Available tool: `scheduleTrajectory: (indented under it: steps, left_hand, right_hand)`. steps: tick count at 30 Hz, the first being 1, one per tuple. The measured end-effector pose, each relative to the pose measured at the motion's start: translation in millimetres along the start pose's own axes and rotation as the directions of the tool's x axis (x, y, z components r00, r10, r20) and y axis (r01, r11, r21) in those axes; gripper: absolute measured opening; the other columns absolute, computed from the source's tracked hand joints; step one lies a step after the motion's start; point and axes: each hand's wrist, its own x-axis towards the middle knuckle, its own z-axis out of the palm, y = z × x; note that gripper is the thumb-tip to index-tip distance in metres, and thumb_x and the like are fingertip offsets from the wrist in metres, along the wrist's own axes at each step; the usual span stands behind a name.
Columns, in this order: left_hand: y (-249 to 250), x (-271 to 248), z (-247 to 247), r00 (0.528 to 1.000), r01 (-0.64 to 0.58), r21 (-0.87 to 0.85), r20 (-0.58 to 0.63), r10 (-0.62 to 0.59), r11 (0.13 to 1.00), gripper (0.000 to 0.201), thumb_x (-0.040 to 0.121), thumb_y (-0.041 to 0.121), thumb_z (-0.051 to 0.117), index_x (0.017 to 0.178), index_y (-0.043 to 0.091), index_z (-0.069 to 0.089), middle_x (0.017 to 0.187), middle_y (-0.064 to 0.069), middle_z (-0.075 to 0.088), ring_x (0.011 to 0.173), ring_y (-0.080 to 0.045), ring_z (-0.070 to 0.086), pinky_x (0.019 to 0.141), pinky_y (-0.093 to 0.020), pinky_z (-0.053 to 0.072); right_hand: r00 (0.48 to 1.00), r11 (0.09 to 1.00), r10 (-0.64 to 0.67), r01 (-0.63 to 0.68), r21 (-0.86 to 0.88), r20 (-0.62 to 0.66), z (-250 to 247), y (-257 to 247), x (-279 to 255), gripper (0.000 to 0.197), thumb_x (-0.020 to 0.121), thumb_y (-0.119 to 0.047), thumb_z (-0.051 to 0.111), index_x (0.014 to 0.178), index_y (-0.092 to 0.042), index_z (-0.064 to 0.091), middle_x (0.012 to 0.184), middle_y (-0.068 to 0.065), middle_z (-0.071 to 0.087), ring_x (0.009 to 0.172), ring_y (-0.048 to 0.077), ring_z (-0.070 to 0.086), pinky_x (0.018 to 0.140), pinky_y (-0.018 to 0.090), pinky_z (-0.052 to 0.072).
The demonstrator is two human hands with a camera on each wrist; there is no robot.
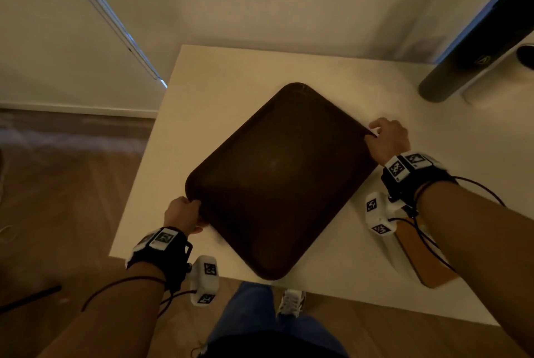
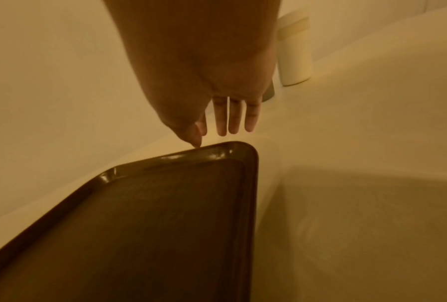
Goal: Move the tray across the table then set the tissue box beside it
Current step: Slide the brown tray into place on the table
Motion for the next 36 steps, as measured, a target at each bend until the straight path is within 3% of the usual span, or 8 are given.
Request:
scheduleTrajectory:
  steps: [4,8,11,14,20,28,32,36]
  left_hand:
    - [25,17,2,0.998,-0.045,-0.029,-0.033,0.044,0.999,0.019,0.091,0.015,0.051,0.099,-0.001,0.058,0.096,-0.027,0.069,0.070,-0.032,0.067,0.061,-0.036,0.057]
    - [76,44,3,0.987,-0.141,-0.006,-0.075,0.141,0.990,0.013,0.090,0.016,0.053,0.090,0.004,0.056,0.096,-0.027,0.068,0.075,-0.036,0.067,0.078,-0.050,0.060]
    - [121,65,9,0.976,-0.214,-0.013,-0.052,0.213,0.977,0.019,0.086,0.014,0.054,0.102,0.005,0.059,0.102,-0.024,0.069,0.087,-0.040,0.070,0.081,-0.053,0.060]
    - [164,83,22,0.946,-0.318,0.027,-0.062,0.319,0.948,0.028,0.078,0.015,0.054,0.106,0.014,0.059,0.099,-0.019,0.071,0.090,-0.039,0.069,0.082,-0.055,0.059]
    - [230,93,47,0.854,-0.493,0.171,-0.094,0.512,0.853,0.040,0.087,0.002,0.046,0.124,0.012,0.054,0.087,-0.012,0.063,0.081,-0.033,0.061,0.077,-0.046,0.055]
    - [272,124,70,0.811,-0.567,0.222,-0.021,0.585,0.794,0.042,0.087,0.000,0.043,0.125,0.011,0.058,0.092,-0.022,0.070,0.088,-0.038,0.066,0.073,-0.041,0.052]
    - [288,135,80,0.813,-0.567,0.238,0.005,0.583,0.789,0.042,0.086,-0.001,0.041,0.123,0.010,0.059,0.084,-0.017,0.066,0.079,-0.032,0.062,0.070,-0.037,0.048]
    - [302,143,86,0.791,-0.595,0.253,0.014,0.612,0.763,0.042,0.086,-0.001,0.042,0.122,0.011,0.060,0.090,-0.023,0.070,0.082,-0.036,0.064,0.073,-0.040,0.052]
  right_hand:
    - [0.999,1.000,0.000,-0.001,0.009,0.044,2,6,12,0.039,0.089,-0.023,0.054,0.126,-0.012,0.057,0.127,0.021,0.058,0.117,0.040,0.054,0.095,0.042,0.044]
    - [0.998,0.999,0.048,-0.048,0.013,0.040,-9,19,21,0.030,0.089,-0.014,0.054,0.116,-0.007,0.063,0.120,0.022,0.064,0.109,0.039,0.059,0.087,0.036,0.045]
    - [0.988,0.988,0.150,-0.151,0.020,0.042,-13,32,23,0.027,0.088,-0.011,0.051,0.110,-0.009,0.066,0.117,0.021,0.066,0.104,0.039,0.062,0.081,0.035,0.045]
    - [0.979,0.978,0.197,-0.199,0.062,0.044,-13,43,24,0.025,0.088,-0.010,0.049,0.105,-0.009,0.067,0.111,0.021,0.069,0.099,0.039,0.064,0.073,0.032,0.044]
    - [0.969,0.960,0.246,-0.242,0.140,-0.011,-9,53,25,0.029,0.087,-0.009,0.050,0.113,-0.014,0.061,0.088,0.017,0.072,0.081,0.034,0.065,0.069,0.034,0.048]
    - [0.964,0.955,0.243,-0.219,0.198,-0.108,-11,49,32,0.033,0.090,-0.003,0.047,0.118,-0.012,0.062,0.068,0.002,0.058,0.069,0.023,0.056,0.067,0.031,0.042]
    - [0.959,0.953,0.253,-0.225,0.204,-0.124,-12,47,41,0.032,0.090,-0.004,0.048,0.117,-0.012,0.063,0.069,0.001,0.057,0.070,0.024,0.058,0.067,0.031,0.044]
    - [0.956,0.954,0.256,-0.227,0.195,-0.141,-8,50,48,0.032,0.089,-0.003,0.048,0.115,-0.013,0.063,0.081,0.008,0.062,0.074,0.026,0.059,0.068,0.031,0.046]
